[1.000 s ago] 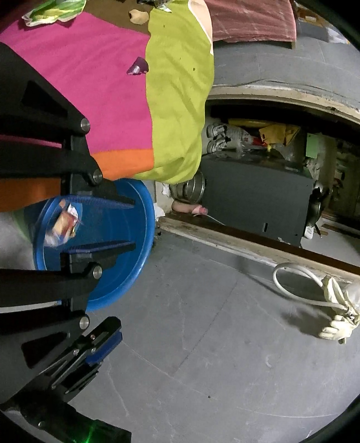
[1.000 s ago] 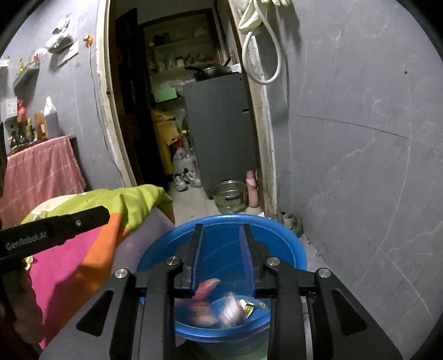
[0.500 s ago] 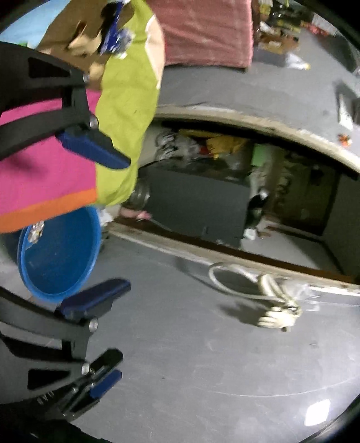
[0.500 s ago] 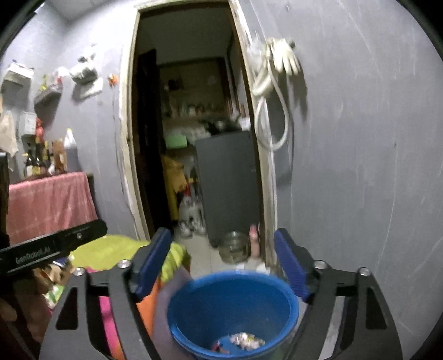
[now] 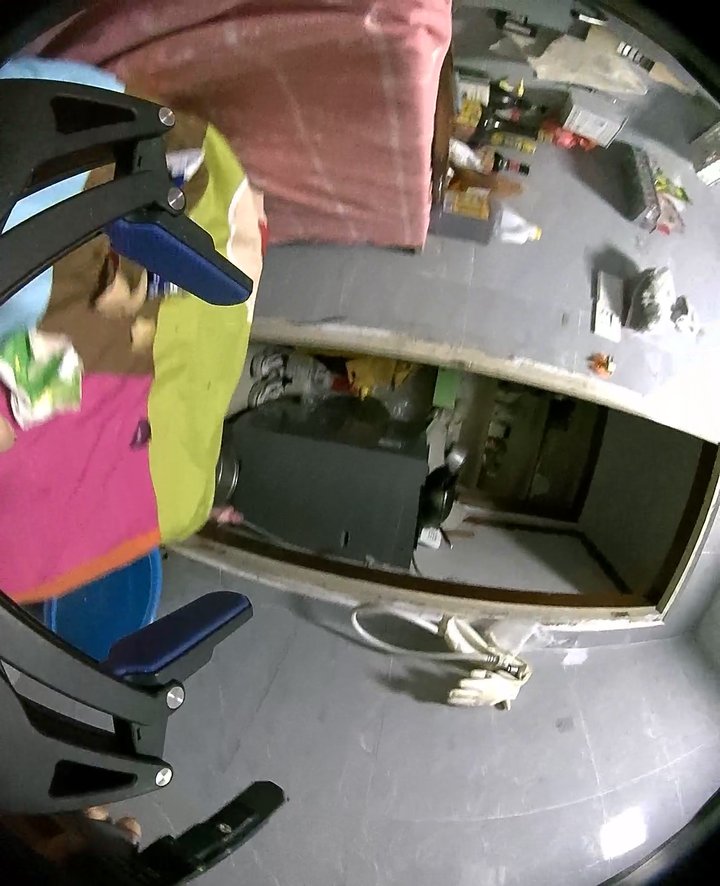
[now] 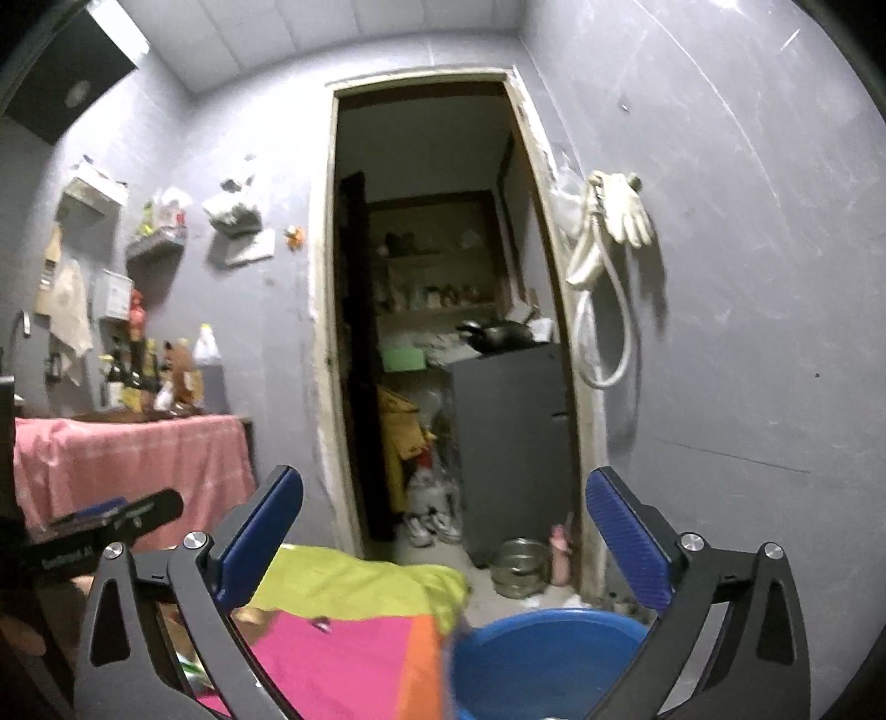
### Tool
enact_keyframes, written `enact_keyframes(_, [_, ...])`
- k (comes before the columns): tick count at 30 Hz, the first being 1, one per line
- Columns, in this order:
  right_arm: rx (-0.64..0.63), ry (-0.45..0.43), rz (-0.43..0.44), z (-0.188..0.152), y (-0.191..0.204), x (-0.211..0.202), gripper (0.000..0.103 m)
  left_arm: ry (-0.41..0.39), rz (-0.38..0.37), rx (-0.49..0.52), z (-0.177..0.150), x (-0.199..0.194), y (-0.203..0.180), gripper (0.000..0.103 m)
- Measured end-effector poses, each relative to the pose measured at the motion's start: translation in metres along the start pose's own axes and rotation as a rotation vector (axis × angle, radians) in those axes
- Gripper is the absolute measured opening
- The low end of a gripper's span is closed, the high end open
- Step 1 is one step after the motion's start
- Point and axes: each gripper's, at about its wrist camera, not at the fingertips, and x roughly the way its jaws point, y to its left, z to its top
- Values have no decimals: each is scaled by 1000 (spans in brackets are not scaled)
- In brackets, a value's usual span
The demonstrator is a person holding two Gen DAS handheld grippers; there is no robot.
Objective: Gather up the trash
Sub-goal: 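Move both tools back over the remaining trash on the quilt, then grasp the green wrapper with the right tool while the left tool grasps a brown scrap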
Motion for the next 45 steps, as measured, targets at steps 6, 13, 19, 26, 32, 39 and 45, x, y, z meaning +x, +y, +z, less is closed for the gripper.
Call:
enact_keyframes(6, [-11, -13, 71, -9, 48, 0, 103, -24, 74, 18, -6, -27, 45, 101])
enact_keyframes(13, [-27, 70, 132, -35, 90, 15, 103, 43, 139, 30, -23, -36, 101, 101])
enact_keyframes(19, [-73, 209, 187, -65, 116, 36, 103, 140, 150, 12, -45, -23, 137, 101])
enact_keyframes(26, [-98, 401, 228, -97, 130, 65, 103, 251, 127, -35, -67, 0, 161, 101])
enact_keyframes(32, [-89, 554, 267, -123, 134, 86, 98, 334, 84, -55, -68, 20, 166, 101])
enact_keyframes(39, [-102, 735, 317, -148, 142, 107, 81, 457, 39, -122, -75, 45, 177, 91])
enact_keyframes(45, [-93, 845, 336, -166, 141, 123, 64, 518, -15, -147, -78, 60, 175, 85])
